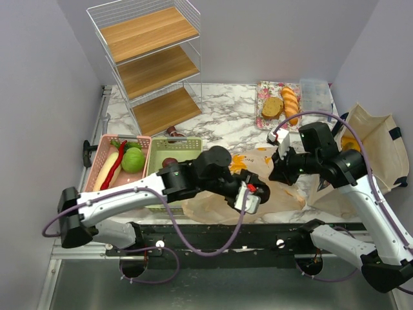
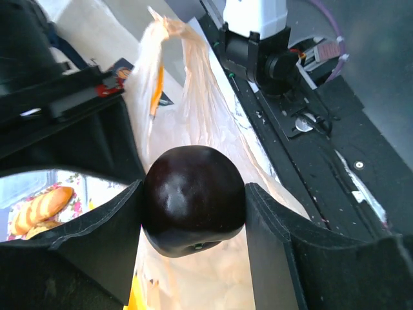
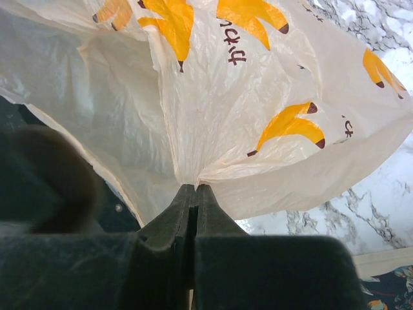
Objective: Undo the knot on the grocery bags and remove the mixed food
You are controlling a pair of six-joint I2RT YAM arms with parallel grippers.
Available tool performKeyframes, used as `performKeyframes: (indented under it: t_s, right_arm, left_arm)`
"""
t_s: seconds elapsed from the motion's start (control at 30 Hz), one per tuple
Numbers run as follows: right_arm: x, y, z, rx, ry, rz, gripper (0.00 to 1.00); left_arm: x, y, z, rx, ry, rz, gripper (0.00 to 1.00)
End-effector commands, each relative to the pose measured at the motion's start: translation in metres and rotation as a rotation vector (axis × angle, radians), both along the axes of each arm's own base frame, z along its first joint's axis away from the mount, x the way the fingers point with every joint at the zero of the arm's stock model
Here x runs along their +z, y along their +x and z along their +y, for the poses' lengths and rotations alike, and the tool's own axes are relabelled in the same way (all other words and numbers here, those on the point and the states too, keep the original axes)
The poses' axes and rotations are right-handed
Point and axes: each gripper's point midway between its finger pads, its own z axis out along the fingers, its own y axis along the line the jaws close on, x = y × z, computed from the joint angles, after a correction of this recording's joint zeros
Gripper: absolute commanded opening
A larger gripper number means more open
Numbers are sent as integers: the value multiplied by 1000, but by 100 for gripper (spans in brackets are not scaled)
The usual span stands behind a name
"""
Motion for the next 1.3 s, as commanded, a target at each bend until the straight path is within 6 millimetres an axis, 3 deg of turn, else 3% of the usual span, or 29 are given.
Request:
performKeyframes:
  t_s: [0.0, 0.1, 0.17, 0.23, 0.33, 0.43, 0.57, 0.77, 0.9, 1.03, 1.13, 1.27]
  right_arm:
    - [-1, 6, -2, -26, -7, -29, 1]
    - [-3, 5, -3, -29, -9, -31, 1]
    - [-4, 6, -5, -37, -14, -36, 1]
    - [-4, 8, -6, -50, -19, -46, 1]
    - [-1, 16, -7, -80, -21, -76, 1]
    - [3, 26, -9, -121, -23, -105, 1]
    - [12, 41, -7, -156, -18, -139, 1]
    - [42, 80, 12, -225, 61, -192, 1]
    - [73, 110, 28, -268, 154, -268, 1]
    - [98, 140, 44, -225, 206, -402, 1]
    - [101, 164, 52, -172, 169, -483, 1]
    - [102, 197, 64, -85, 116, -606, 1]
  left_arm:
    - [37, -28, 45, -25, -35, 82, 26]
    - [62, -21, 76, 79, -68, 150, 26]
    - [67, 2, 101, 208, -56, 228, 26]
    - [54, 30, 131, 360, -14, 296, 26]
    - [8, 62, 184, 574, 72, 355, 27]
    - [-57, 77, 231, 755, 195, 370, 27]
    - [-115, 100, 277, 978, 287, 444, 28]
    - [-158, 123, 300, 1139, 343, 485, 37]
    - [-175, 132, 313, 1220, 381, 519, 57]
    - [-171, 138, 320, 1266, 356, 534, 78]
    - [-157, 140, 319, 1270, 311, 525, 97]
    - [-136, 142, 317, 1270, 266, 505, 99]
